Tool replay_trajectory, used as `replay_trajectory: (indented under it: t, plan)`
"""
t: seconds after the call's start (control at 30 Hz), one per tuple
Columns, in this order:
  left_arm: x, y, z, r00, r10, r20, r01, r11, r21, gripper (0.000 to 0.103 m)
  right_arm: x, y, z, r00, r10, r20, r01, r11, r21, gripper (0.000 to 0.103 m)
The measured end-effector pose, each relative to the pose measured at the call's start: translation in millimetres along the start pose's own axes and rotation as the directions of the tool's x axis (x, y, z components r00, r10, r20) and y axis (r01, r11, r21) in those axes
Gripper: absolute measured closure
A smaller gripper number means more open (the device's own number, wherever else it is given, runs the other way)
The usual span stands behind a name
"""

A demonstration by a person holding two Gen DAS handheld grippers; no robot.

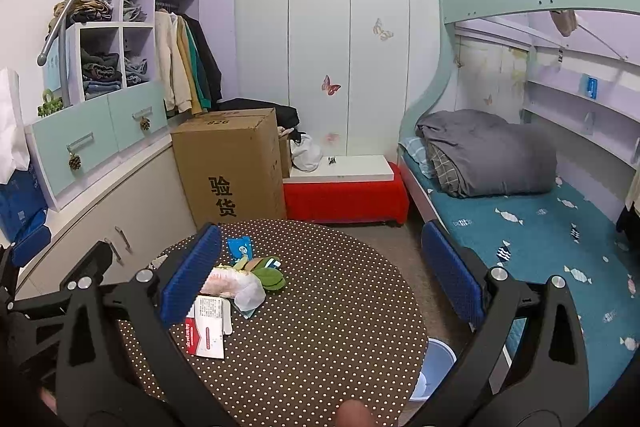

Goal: Collect trash
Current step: 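Move both tools toward the trash pile on the polka-dot table, then grasp the white-red detergent box with the left tool while the right tool grasps the white plastic bag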

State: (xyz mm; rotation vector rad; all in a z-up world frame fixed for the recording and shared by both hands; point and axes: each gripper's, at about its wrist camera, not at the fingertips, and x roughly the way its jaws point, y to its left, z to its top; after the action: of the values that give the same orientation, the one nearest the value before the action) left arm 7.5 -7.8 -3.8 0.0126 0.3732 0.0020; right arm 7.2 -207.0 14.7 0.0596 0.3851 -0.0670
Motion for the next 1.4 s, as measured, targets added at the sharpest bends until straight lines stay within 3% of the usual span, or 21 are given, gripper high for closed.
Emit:
replay_trajectory:
  t: [0.43, 0.83, 1.1, 1.4]
  plan:
    - [8, 1, 0, 1.000, 0.000, -0.019, 0.000, 1.000, 0.000, 0.004, 8, -2, -2, 1.000, 0.000, -0.016, 0.000, 1.000, 0.004, 0.005]
    - [42, 11, -23, 0.994, 0.025, -0.108, -0.025, 1.000, -0.001, 0.004, 46, -3, -16, 0.995, -0.006, -0.102, 0.006, 1.000, -0.004, 0.005]
    - [89, 24, -70, 0.962, 0.046, -0.269, -0.043, 0.999, 0.017, 0.004, 94, -11, -49, 0.971, -0.023, -0.238, 0.019, 1.000, -0.020, 0.005]
    - [149, 15, -121, 0.916, -0.012, -0.401, 0.023, 0.999, 0.023, 0.004, 133, -14, -83, 0.930, -0.030, -0.365, 0.020, 0.999, -0.032, 0.005]
